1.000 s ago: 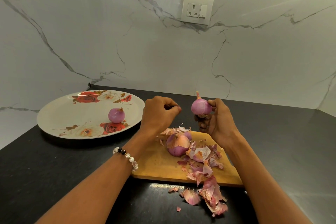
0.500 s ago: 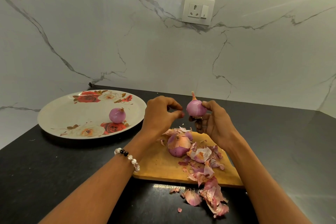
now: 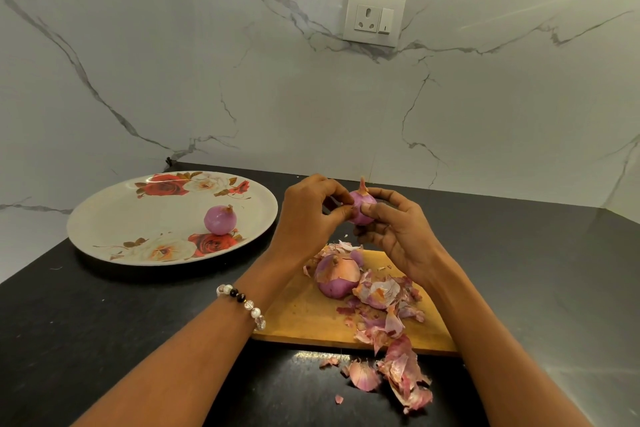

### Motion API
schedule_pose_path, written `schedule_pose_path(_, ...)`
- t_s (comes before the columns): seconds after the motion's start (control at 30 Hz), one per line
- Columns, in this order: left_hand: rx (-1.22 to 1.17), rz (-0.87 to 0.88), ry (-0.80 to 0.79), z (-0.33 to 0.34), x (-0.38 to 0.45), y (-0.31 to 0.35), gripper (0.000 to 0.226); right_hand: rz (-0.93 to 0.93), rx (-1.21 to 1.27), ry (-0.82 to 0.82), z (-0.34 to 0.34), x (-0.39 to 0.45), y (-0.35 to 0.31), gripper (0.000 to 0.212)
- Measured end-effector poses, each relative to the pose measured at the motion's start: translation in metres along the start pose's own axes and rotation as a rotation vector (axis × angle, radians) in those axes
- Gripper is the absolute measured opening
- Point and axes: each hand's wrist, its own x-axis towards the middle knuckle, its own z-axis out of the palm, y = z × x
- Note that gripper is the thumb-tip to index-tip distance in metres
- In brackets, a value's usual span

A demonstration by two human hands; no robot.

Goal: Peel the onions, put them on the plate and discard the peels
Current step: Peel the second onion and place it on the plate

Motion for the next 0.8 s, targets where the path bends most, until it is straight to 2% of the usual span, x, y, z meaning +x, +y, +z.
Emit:
schedule_pose_path(0.23,0.07,0.028,-0.047,0.0016,-0.0006,-0.0042,0.016,0.004,0.023,0.015,0.0008,0.0007,0.002,0.035)
schedule_pose_path(0.47,0.074,-0.074,-0.145,0.0003,-0.0001,-0.0073,0.015,0.023,-0.024,0.014,0.0001,-0.0012,0.0042,0.036)
schedule_pose_path(0.8,0.259,-0.024,-0.293,0.0041,-0.0013,-0.0051,0.018,0.059,-0.055,0.03,0.002,-0.0044,0.005,0.019)
